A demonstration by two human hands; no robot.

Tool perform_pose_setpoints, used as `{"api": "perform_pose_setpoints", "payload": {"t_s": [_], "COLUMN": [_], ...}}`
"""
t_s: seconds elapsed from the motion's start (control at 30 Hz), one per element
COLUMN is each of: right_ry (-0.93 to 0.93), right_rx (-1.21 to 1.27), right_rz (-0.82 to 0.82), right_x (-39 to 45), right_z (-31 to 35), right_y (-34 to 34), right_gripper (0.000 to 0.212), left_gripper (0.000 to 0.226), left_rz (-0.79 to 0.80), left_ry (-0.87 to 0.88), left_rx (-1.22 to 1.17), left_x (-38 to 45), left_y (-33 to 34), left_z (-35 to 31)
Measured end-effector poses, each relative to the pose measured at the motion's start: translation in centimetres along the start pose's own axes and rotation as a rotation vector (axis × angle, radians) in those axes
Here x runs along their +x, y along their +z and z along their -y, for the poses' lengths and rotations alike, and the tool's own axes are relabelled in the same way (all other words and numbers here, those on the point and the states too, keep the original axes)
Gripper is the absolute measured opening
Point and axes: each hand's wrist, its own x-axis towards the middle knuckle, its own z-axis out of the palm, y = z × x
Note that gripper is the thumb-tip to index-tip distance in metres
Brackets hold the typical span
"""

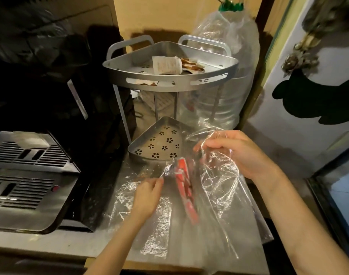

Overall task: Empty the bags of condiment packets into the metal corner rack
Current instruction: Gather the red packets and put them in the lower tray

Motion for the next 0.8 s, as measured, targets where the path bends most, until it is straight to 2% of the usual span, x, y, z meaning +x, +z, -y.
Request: {"api": "perform_pose_setpoints", "payload": {"t_s": [0.07,0.1,0.13,0.2,0.27,0.3,0.4,0.47,0.57,0.73,0.8], "right_ry": [-0.016,-0.013,-0.003,0.014,0.091,0.154,0.34,0.441,0.557,0.589,0.574], "right_rx": [0.105,0.159,0.203,0.225,0.19,0.192,0.181,0.114,-0.077,-0.298,-0.494], "right_rz": [-0.017,-0.044,-0.075,-0.124,-0.167,-0.2,-0.25,-0.267,-0.255,-0.368,-0.381], "right_x": [-0.2,-0.1,-0.2,-0.3,-0.9,-1.3,-2.5,-3.0,-3.0,-2.4,-2.2], "right_z": [-0.4,-1.0,-1.5,-3.1,-5.2,-6.3,-9.6,-11.7,-14.5,-16.8,-17.0], "right_y": [-0.2,-0.5,-0.8,-1.9,-3.3,-4.0,-5.7,-6.3,-6.6,-5.8,-5.7], "right_gripper": [0.015,0.012,0.01,0.013,0.015,0.018,0.026,0.024,0.018,0.007,0.006], "left_gripper": [0.046,0.048,0.05,0.041,0.025,0.027,0.048,0.06,0.064,0.07,0.071], "left_rz": [0.274,0.371,0.433,0.418,0.269,0.189,0.074,0.041,-0.035,-0.13,-0.152], "left_ry": [-0.231,-0.326,-0.358,-0.324,-0.326,-0.344,-0.297,-0.243,-0.108,-0.003,-0.008], "left_rx": [-0.553,-0.735,-0.818,-0.849,-0.869,-0.867,-0.715,-0.476,-0.089,0.153,0.246], "left_x": [-0.1,0.1,0.3,0.5,0.6,0.7,0.9,0.9,0.6,0.8,1.0], "left_y": [-0.3,-0.4,-0.4,-0.2,0.2,0.4,0.5,0.6,1.6,2.8,3.0], "left_z": [-1.0,-0.8,-0.4,0.3,0.6,0.7,1.3,1.6,1.4,1.6,1.8]}}
